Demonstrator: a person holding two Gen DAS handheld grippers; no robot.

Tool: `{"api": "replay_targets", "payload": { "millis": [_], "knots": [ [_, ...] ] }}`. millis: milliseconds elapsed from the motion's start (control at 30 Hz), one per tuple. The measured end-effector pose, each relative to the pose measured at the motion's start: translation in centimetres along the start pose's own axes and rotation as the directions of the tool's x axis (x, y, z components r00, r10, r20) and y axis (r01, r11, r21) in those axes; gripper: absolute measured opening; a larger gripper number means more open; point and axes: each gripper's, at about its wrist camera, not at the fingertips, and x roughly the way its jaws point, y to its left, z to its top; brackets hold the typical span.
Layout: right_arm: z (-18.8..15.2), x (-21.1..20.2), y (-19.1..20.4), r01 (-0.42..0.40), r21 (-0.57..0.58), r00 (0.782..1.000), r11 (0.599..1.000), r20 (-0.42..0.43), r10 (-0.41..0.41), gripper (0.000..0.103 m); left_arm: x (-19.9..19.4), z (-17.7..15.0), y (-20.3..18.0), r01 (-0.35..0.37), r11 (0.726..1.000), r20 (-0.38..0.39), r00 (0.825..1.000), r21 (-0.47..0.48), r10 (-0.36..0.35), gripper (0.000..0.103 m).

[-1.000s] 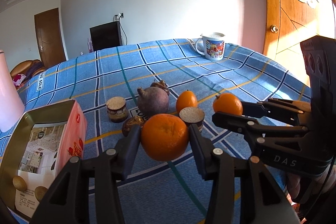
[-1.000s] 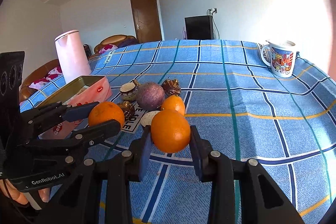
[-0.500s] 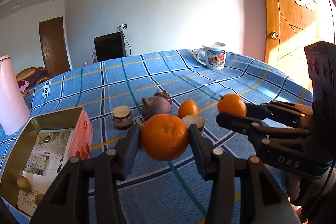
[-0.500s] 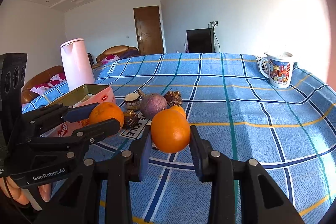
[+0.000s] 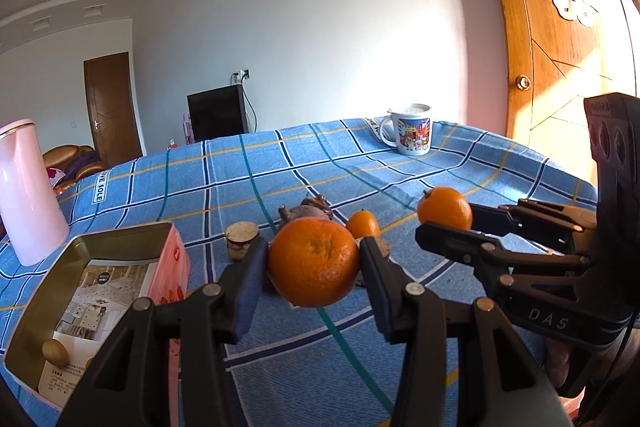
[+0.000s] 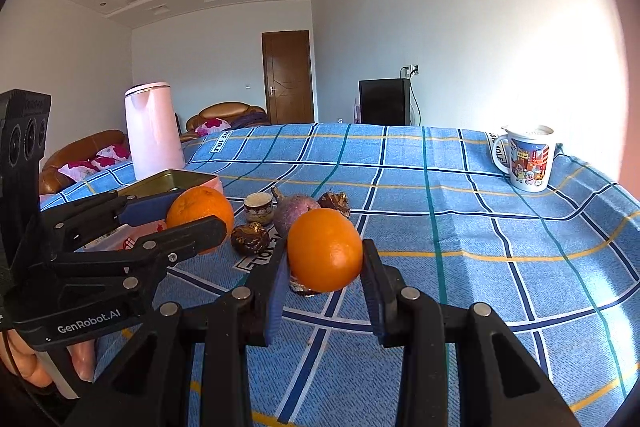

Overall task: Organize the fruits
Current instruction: 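Lift both held oranges and carry them over the pink tin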

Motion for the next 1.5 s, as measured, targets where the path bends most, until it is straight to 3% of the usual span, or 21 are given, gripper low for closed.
{"api": "replay_targets", "payload": {
  "millis": [367, 600, 1100, 1500],
  "knots": [
    [0.2, -0.7, 0.5, 0.037, -0.025, 0.998, 0.999, 0.042, -0.036, 0.036, -1.0, 0.1, 0.8, -0.016, 1.000, 0.045, 0.999, -0.026, 0.017, 0.049],
    [1.2, 0.0, 0.9, 0.038, -0.026, 0.999, 0.999, 0.011, -0.038, 0.036, -2.5, 0.7, 3.1, -0.057, 0.996, 0.071, 0.996, -0.075, 0.063, 0.049],
    [5.8, 2.9, 7.0, -0.130, -0.088, 0.991, 0.988, -0.021, 0.129, 0.036, -4.2, 0.1, 9.4, -0.164, 0.969, 0.031, 0.985, -0.186, 0.172, 0.049],
    [6.7, 7.6, 12.8, -0.232, -0.151, 0.970, 0.961, -0.108, 0.217, 0.036, -3.7, -1.2, 14.2, -0.234, 0.938, -0.046, 0.972, -0.257, 0.230, 0.049]
  ]
}}
